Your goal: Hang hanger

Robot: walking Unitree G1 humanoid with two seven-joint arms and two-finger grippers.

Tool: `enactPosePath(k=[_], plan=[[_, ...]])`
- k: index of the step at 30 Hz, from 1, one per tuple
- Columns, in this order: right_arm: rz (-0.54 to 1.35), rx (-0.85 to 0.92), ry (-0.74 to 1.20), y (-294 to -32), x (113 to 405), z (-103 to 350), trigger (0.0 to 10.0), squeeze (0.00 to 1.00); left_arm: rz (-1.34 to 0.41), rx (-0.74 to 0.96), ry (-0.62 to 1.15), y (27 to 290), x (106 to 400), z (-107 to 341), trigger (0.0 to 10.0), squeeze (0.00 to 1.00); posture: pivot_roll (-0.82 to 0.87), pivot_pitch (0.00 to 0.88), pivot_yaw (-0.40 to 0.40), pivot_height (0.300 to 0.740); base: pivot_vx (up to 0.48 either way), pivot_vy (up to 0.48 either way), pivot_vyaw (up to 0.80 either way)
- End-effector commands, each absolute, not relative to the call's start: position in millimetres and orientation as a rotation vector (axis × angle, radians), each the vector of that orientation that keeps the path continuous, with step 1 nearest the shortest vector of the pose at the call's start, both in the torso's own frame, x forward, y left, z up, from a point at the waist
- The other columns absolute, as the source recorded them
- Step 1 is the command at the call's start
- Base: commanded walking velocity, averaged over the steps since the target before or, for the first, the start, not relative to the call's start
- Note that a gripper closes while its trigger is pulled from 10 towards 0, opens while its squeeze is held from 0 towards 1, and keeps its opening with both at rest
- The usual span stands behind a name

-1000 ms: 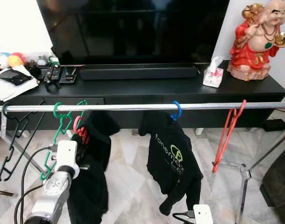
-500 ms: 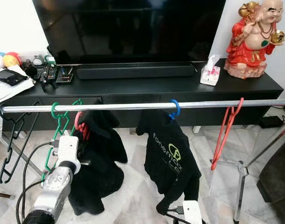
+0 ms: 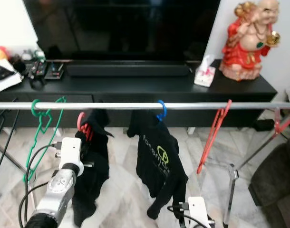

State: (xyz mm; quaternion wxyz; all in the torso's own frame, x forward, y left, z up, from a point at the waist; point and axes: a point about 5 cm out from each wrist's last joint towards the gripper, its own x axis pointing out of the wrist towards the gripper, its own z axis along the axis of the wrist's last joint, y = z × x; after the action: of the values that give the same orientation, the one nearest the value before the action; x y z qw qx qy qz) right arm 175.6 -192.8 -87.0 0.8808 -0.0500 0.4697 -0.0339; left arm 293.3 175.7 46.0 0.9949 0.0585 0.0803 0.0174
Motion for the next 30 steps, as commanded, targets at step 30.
enactPosePath(k=[30], plan=[[-0.113, -0.097, 1.038, -215.2, 136.6, -97.9, 10.0, 0.0, -0.097, 0.15, 0.07, 167.1, 307.4, 65.1, 10.0, 0.0, -0.13, 0.0, 0.004, 0.74, 0.0, 0.0, 0.0]])
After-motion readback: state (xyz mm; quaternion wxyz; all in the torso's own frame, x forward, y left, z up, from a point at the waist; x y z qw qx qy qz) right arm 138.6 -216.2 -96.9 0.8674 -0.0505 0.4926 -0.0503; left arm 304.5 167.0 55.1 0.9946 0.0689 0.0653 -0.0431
